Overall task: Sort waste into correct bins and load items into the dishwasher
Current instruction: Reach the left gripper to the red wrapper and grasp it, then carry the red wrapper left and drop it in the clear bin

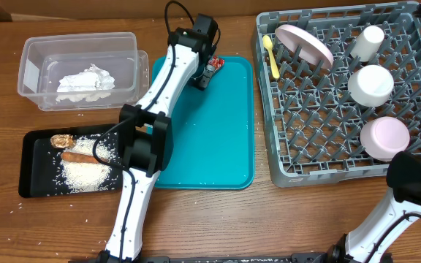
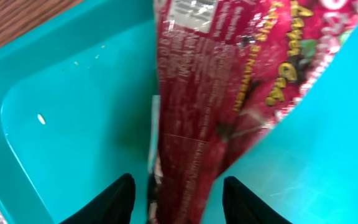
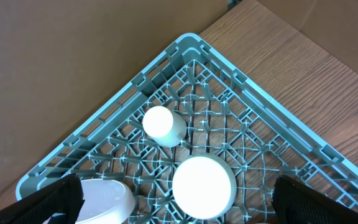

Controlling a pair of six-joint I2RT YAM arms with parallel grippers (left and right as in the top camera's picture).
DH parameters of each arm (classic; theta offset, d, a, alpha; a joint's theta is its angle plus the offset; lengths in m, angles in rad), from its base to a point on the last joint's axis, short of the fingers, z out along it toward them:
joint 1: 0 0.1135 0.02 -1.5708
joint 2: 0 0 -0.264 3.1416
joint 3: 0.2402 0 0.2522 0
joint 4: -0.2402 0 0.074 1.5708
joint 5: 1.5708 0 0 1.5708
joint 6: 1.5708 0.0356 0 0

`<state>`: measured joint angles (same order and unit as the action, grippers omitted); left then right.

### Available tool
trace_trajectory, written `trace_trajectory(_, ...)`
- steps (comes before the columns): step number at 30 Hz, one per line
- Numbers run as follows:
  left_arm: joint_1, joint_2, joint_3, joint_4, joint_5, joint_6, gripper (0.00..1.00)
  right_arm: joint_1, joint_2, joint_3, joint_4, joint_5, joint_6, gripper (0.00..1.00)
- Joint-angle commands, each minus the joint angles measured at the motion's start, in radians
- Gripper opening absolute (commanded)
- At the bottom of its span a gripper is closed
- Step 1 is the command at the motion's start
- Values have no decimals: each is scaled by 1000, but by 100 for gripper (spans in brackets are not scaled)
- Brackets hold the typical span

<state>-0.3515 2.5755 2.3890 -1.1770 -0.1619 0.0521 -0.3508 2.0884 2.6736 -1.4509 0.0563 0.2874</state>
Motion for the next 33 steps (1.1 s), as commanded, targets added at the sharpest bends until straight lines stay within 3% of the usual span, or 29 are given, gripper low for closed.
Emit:
trace_trajectory(1,16,10,13,12,-24,1,39,2,-8,2,4,2,1,100)
trace_trajectory(2,18,10,13,13,-26,1,32,2,-8,2,4,2,1,100)
trace_trajectory(4,18,10,13,14,-29,1,7,2,-8,2,4,2,1,100)
trace_trajectory(5,18,10,13,13,-29,1,4,2,-8,2,4,2,1,100)
trace_trajectory(8,18,6,20,-7,-29,-12,4,2,-8,2,4,2,1,100)
trace_trajectory(14,23,-64,138,-121,-38,-183,4,2,-8,2,4,2,1,100)
trace_trajectory(18,58,-163,215,-187,-163,-415,4,2,-8,2,4,2,1,100)
trace_trajectory(25,248,-303,216,-267,-159,-747,4,2,-8,2,4,2,1,100)
trace_trajectory(28,352,-289,215,-310,-105,-890,4,2,-8,2,4,2,1,100)
trace_trajectory(33,497,-225,206,-314,131,-1054,4,2,-8,2,4,2,1,100)
